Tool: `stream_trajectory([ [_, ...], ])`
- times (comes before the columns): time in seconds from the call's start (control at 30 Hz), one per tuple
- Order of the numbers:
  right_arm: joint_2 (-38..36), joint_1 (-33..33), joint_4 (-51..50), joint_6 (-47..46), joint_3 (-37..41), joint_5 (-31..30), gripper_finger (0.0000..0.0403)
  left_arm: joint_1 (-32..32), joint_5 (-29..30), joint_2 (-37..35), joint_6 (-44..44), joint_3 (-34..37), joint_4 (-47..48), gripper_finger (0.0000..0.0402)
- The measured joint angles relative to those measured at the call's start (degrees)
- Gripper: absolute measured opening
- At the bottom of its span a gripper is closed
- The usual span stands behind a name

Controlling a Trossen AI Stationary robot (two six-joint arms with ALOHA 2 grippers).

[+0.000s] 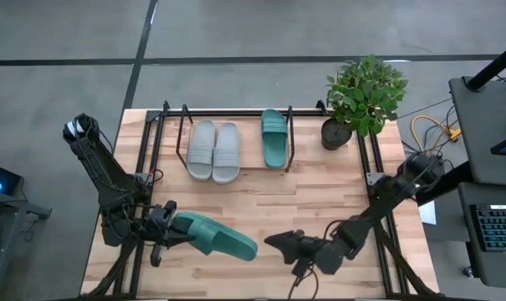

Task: Pick and place slides into the shelf
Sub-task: Put the left green slide on the shelf

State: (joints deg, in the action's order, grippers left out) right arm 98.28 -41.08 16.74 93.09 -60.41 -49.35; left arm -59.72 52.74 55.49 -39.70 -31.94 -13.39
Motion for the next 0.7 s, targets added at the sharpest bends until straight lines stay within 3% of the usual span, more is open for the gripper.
stream_trajectory([
  [0.23,1.77,-0.81,-2.94,1.32,-5.46,0.76,0.0217,0.0,-0.67,-0.1,-0.07,0.0,-0.03,0.0],
  [0.43,2.07,-0.92,-10.63,-0.48,-7.86,6.13,0.026,0.0,-0.81,-0.12,-0.09,0.0,-0.02,0.0],
  [0.7,2.16,0.42,-10.49,2.64,-7.76,8.0,0.0265,0.0,-0.78,0.34,-0.32,0.0,-0.15,0.0],
])
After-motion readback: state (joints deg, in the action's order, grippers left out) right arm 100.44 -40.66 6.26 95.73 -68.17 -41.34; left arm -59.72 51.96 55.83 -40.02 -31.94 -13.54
